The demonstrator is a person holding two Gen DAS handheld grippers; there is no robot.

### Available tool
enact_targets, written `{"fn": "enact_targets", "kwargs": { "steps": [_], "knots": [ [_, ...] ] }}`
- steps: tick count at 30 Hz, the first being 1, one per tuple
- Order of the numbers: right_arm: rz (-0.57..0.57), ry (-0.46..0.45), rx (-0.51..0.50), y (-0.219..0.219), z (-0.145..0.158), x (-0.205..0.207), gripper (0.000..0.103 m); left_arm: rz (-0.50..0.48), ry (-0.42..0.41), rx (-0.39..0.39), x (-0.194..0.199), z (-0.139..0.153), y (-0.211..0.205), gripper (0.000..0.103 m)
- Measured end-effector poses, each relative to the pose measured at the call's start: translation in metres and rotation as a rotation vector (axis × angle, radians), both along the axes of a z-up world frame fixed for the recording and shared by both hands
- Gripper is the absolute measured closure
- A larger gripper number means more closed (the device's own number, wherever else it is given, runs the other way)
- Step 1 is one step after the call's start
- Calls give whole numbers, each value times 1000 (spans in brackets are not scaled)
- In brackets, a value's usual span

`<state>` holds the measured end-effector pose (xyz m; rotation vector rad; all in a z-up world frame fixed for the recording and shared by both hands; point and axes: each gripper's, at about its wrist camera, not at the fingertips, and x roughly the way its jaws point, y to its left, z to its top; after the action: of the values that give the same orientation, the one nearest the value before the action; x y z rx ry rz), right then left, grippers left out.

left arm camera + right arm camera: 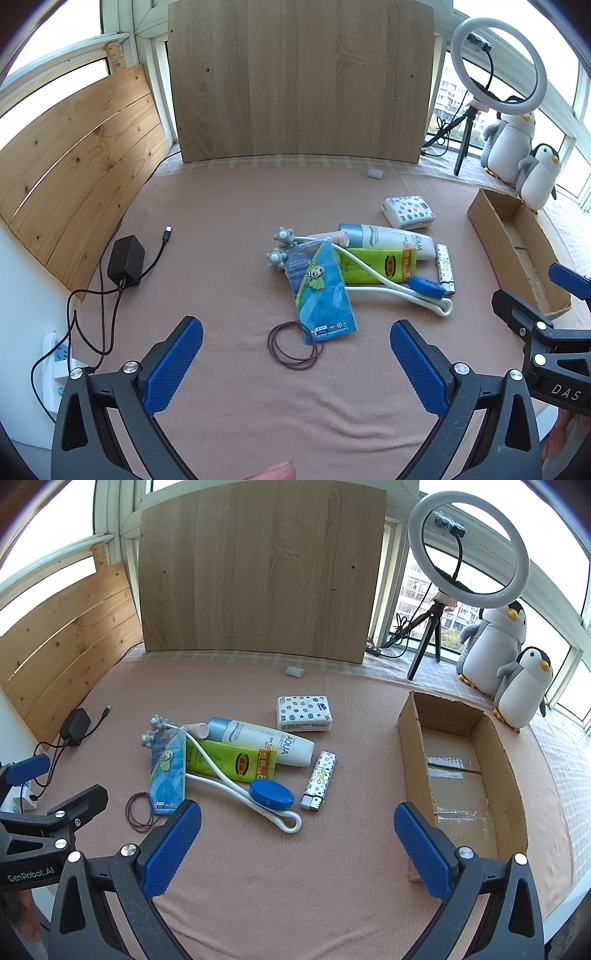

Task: Organize objects
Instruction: 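Move the right tool toward the blue card-packaged keychain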

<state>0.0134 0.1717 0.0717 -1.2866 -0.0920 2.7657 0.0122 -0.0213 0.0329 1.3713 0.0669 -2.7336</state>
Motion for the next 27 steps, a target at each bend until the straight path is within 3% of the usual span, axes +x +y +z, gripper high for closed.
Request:
{"fn": "enact_targets", "kwargs": {
  "steps": [27],
  "knots": [
    [-3, -19, -20, -3, 5, 19, 0, 2, 7, 4, 21, 5, 1, 0]
  ]
}}
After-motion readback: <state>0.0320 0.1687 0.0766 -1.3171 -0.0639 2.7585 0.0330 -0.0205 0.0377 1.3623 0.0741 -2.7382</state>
